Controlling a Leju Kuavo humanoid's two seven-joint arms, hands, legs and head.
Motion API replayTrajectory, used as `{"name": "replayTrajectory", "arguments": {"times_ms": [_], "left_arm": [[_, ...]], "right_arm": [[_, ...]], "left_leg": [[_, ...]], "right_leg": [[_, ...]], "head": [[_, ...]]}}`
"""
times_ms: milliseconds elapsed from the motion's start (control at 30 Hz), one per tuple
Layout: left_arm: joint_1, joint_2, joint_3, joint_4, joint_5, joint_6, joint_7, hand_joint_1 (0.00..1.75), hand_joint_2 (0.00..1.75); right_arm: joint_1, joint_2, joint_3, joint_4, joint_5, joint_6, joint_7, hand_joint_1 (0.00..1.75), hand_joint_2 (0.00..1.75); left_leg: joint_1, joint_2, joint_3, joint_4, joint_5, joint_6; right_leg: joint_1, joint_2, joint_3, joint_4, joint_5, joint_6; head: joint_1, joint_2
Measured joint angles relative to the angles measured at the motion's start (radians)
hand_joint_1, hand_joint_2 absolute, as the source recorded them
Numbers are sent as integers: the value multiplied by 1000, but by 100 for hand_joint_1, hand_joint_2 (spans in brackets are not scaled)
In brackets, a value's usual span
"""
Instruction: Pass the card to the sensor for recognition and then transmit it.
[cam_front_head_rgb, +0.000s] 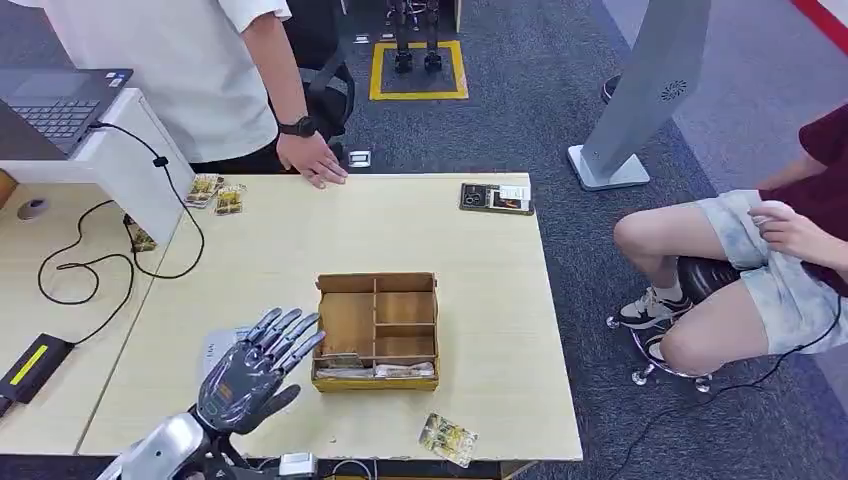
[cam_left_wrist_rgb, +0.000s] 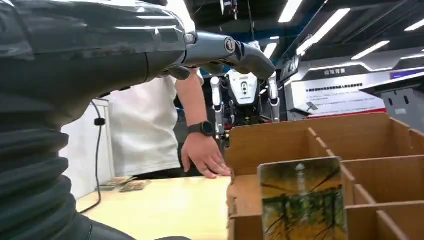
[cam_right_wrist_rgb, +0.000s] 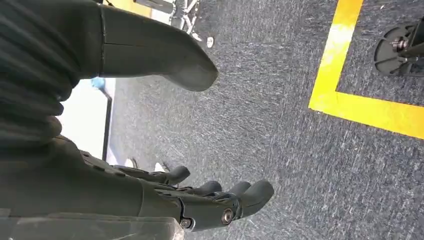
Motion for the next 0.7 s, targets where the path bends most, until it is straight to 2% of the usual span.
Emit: {"name": "replayTrajectory", "arguments": {"times_ms": [200,333,600,700], "left_arm": [[-50,-36,-35,20,4,-43,2,0,175],[-84,-54,-63,41,-11,-95,23,0,175],[-139,-69,-107,68,-20,-161,43,0,175],[-144,-69,-112,70,-20,-166,43,0,175]], "right_arm": [[-3,0,0,0,11,1,4,0,175],[-5,0,0,0,22,3,6,0,175],[-8,0,0,0,32,5,6,0,175],[-9,0,0,0,33,5,7,0,175]], "left_leg": [[0,0,0,0,0,0],[0,0,0,0,0,0],[0,0,0,0,0,0],[0,0,0,0,0,0]], "right_leg": [[0,0,0,0,0,0],[0,0,0,0,0,0],[0,0,0,0,0,0],[0,0,0,0,0,0]], "head": [[0,0],[0,0],[0,0],[0,0]]}}
